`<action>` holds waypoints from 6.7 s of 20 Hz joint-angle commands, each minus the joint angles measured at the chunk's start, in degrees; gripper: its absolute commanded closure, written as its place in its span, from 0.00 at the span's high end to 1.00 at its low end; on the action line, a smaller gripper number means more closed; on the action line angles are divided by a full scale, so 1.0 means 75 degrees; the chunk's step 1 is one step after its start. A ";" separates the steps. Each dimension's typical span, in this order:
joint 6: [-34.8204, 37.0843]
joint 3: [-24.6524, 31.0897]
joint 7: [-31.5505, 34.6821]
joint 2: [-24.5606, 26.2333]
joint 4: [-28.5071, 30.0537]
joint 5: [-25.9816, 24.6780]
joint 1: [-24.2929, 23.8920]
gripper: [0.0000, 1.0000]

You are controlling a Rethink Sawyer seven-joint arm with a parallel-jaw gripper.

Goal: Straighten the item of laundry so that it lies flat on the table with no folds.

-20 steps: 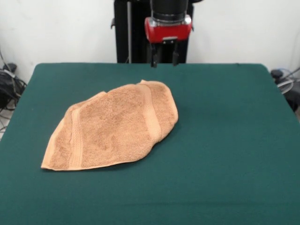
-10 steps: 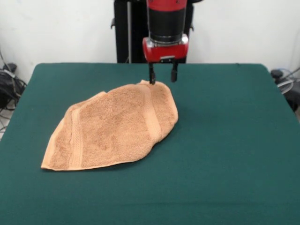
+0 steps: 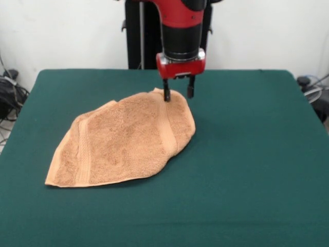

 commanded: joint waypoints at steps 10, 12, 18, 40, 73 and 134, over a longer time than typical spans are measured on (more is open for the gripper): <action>0.0443 -0.0135 0.1232 0.1004 -0.0808 0.0053 0.0390 1.00; 0.0446 -0.0084 0.1268 0.0767 -0.0670 0.0081 0.0352 1.00; 0.1227 0.0118 0.1178 -0.0735 -0.0099 0.0272 0.0230 1.00; 0.2652 0.0713 0.1008 -0.1533 -0.0489 0.0620 0.0212 1.00; 0.3096 0.0442 0.0882 -0.0321 -0.1676 0.0288 0.0592 1.00; 0.1831 0.0623 0.0596 0.1709 -0.2398 0.0049 0.0194 1.00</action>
